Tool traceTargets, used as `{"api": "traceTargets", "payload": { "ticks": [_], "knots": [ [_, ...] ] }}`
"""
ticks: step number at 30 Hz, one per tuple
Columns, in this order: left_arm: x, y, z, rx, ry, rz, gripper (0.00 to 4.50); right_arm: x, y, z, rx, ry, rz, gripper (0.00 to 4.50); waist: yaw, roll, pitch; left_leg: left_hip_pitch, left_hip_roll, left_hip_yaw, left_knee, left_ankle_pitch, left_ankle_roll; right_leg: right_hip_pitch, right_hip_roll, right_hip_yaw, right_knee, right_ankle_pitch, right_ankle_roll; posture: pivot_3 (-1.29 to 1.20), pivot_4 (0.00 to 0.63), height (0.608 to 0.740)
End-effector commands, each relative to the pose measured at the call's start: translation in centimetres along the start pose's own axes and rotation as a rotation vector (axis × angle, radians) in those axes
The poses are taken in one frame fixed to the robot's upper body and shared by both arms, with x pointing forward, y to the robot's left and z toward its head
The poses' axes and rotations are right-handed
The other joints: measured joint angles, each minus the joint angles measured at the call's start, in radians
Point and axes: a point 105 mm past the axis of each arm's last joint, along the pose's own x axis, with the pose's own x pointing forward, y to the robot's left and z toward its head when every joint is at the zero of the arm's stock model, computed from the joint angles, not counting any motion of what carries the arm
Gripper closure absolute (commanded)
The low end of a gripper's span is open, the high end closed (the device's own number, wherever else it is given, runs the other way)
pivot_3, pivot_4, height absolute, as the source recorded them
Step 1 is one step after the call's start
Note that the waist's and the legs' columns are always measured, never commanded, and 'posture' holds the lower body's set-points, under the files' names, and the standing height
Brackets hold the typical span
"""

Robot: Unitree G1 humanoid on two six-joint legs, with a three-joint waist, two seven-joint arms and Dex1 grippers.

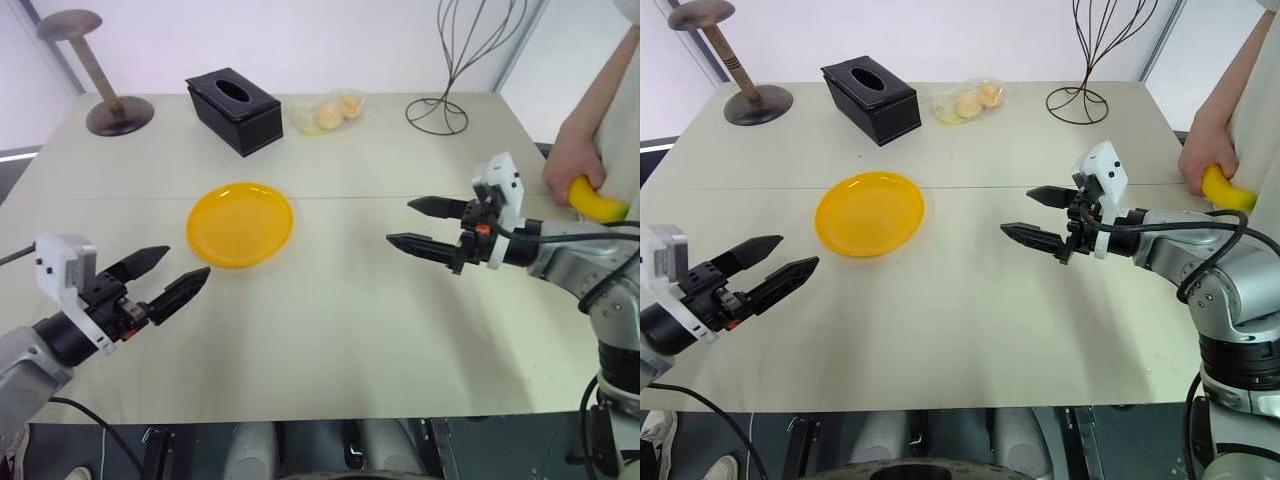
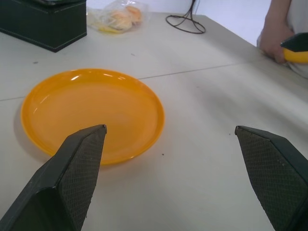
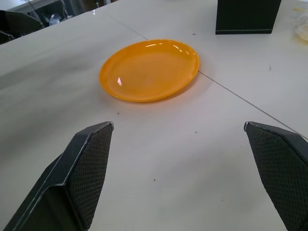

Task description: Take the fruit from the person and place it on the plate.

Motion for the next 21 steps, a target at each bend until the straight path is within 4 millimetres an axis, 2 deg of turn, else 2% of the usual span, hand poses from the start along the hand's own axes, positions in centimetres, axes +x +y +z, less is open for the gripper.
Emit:
{"api": "traceTargets", "payload": {
  "ticks": [1, 6, 11, 21],
  "knots": [
    [-0.21, 0.01, 0.88, 0.041, -0.025, 0.010, 0.00, -0.45, 0.04, 1.32, -0.053, -0.040, -0.008, 0.05, 0.000, 0.000, 0.000, 0.000, 0.000, 0.000, 0.000, 0.000, 0.000, 0.000, 0.000, 0.000, 0.000, 0.000, 0.000, 0.00, 0.150, 0.740],
    [-0.12, 0.10, 0.75, 0.041, -0.026, 0.025, 0.00, -0.48, -0.03, 1.31, -0.055, -0.038, -0.008, 0.05, 0.000, 0.000, 0.000, 0.000, 0.000, 0.000, 0.000, 0.000, 0.000, 0.000, 0.000, 0.000, 0.000, 0.000, 0.000, 0.00, 0.150, 0.740],
    [0.02, 0.22, 1.55, 0.020, -0.075, 0.027, 0.00, -0.52, -0.07, 1.31, -0.058, -0.037, -0.009, 0.05, 0.001, 0.000, 0.000, 0.000, 0.000, 0.000, 0.000, 0.000, 0.000, 0.000, 0.000, 0.000, 0.001, 0.000, 0.000, 0.00, 0.150, 0.740],
    [0.13, 0.28, 1.28, 0.026, -0.059, 0.027, 0.00, -0.63, -0.26, 1.52, -0.067, -0.038, -0.014, 0.05, 0.000, 0.000, 0.000, 0.000, 0.000, 0.000, 0.001, 0.000, 0.000, 0.000, 0.000, 0.000, 0.001, 0.000, 0.000, 0.00, 0.150, 0.740]
  ]
}}
